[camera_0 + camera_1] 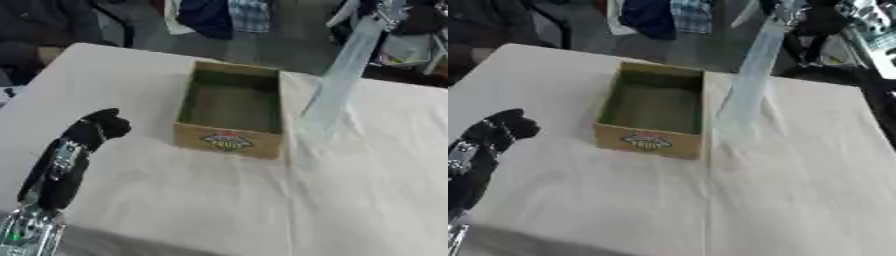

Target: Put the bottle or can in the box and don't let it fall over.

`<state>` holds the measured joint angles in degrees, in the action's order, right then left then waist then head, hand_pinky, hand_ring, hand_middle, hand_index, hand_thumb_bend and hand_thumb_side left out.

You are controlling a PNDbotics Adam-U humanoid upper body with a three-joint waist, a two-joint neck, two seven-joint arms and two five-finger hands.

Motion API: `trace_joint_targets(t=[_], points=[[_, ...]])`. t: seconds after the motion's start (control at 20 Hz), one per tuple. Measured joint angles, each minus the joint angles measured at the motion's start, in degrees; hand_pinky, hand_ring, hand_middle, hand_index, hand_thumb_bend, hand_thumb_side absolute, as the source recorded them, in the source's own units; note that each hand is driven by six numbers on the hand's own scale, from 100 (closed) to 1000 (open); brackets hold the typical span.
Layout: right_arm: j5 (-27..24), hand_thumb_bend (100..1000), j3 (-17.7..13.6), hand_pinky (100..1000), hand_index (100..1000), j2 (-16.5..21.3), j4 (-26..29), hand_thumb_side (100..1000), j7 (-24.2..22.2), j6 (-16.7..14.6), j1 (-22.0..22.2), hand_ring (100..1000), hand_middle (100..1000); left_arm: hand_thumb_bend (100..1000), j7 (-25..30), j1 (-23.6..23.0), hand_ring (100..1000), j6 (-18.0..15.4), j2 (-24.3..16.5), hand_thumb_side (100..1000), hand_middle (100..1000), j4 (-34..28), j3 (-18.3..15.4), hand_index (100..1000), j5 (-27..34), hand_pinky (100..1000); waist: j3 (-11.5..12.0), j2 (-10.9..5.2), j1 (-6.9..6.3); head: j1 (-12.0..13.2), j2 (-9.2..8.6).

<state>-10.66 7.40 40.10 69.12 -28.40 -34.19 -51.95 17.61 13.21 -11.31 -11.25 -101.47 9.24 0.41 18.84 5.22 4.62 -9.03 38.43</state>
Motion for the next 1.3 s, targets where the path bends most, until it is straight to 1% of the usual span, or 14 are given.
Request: trace_joint_targets(t=[0.2,0.25,0.3,0.5,0.55,0.6,0.65,0.7,0.75,0.8,0.9,1.0,1.15,1.3], points=[[-1.2,100,-0.3,453,537,0.0,0.0,442,0.7,-0.7,-1.1,608,462,136,1.6,2.2,752,0.0,-0.3,1000,692,0.1,1.4,866,0.5,828,2.1,1.21,0.97,-3.4,-2.44],[-1.6,100,-0.3,500,589,0.0,-0.2,453,0.9,-0.9,-1.2,654,504,136,2.0,2.5,752,0.0,-0.3,1000,692,0.1,1.7,865,0.5,828,2.3,1.34,1.15,-4.0,-2.85],[-2.1,100,-0.4,526,622,-0.1,-0.5,454,1.2,-1.1,-1.4,685,532,136,2.2,2.7,752,0.0,-0.3,1000,692,0.1,1.9,865,0.5,828,2.5,1.44,1.24,-4.4,-3.07],[-3.3,100,-0.6,608,745,-0.8,-2.4,424,1.6,-3.3,-1.6,805,668,137,2.9,3.2,753,0.1,-0.3,1000,693,0.1,2.3,865,0.5,828,2.8,1.84,1.54,-5.0,-3.35],[-2.9,100,-0.6,660,823,-1.1,-2.8,404,1.5,-4.2,-1.7,881,760,136,3.0,3.4,753,0.1,-0.3,1000,693,0.1,2.4,865,0.5,828,2.8,1.94,1.58,-5.1,-3.35],[-2.2,100,-0.7,771,943,-1.2,-3.3,321,1.3,-5.1,-1.7,1000,882,137,3.2,3.5,753,0.1,-0.3,1000,693,0.1,2.6,865,0.5,828,3.0,1.98,1.58,-5.2,-3.35],[-1.0,100,-0.7,889,1000,-1.5,-3.9,281,1.2,-6.0,-1.7,1000,960,137,3.2,3.6,753,0.0,-0.3,1000,693,0.1,2.6,865,0.5,828,3.1,2.0,1.58,-5.2,-3.36],[0.7,100,-0.7,907,1000,-1.7,-4.5,262,1.5,-6.4,-1.7,1000,1000,136,3.3,3.6,753,0.0,-0.3,1000,693,0.1,2.6,865,0.5,828,3.1,2.02,1.63,-5.2,-3.4],[2.5,100,-0.8,986,1000,-1.7,-5.2,255,1.8,-6.7,-1.6,1000,1000,137,3.3,3.7,753,0.0,-0.3,1000,693,0.1,2.6,865,0.5,828,3.1,2.1,1.7,-5.2,-3.51],[4.4,100,-1.0,1000,1000,-1.8,-5.7,301,2.3,-7.2,-1.5,1000,1000,137,3.3,3.8,753,0.0,-0.3,1000,693,0.1,2.6,865,0.5,828,3.1,2.22,1.76,-5.2,-3.59],[7.4,100,-1.7,1000,1000,-2.1,-6.3,334,3.9,-8.8,-1.3,1000,1000,137,3.3,3.9,754,0.0,-0.3,1000,694,0.2,2.6,865,0.5,829,3.0,2.43,1.82,-5.2,-3.82],[8.8,100,-2.1,989,1000,-2.1,-6.4,378,5.6,-10.5,-1.0,1000,1000,137,3.3,3.9,754,0.0,-0.3,1000,694,0.2,2.6,866,0.4,829,2.6,2.49,1.81,-5.2,-3.83],[8.5,100,-2.1,970,1000,-2.0,-5.6,401,8.0,-12.1,-0.4,1000,1000,136,3.2,3.7,754,0.0,-0.3,1000,694,0.5,2.5,866,0.3,829,1.8,2.5,1.54,-5.0,-3.81],[5.7,100,-1.7,923,1000,-1.5,-2.8,417,9.2,-11.0,1.3,1000,1000,135,2.9,2.7,755,-0.1,-0.3,1000,695,0.5,2.1,865,0.0,829,0.0,2.35,0.84,-4.0,-3.17]])
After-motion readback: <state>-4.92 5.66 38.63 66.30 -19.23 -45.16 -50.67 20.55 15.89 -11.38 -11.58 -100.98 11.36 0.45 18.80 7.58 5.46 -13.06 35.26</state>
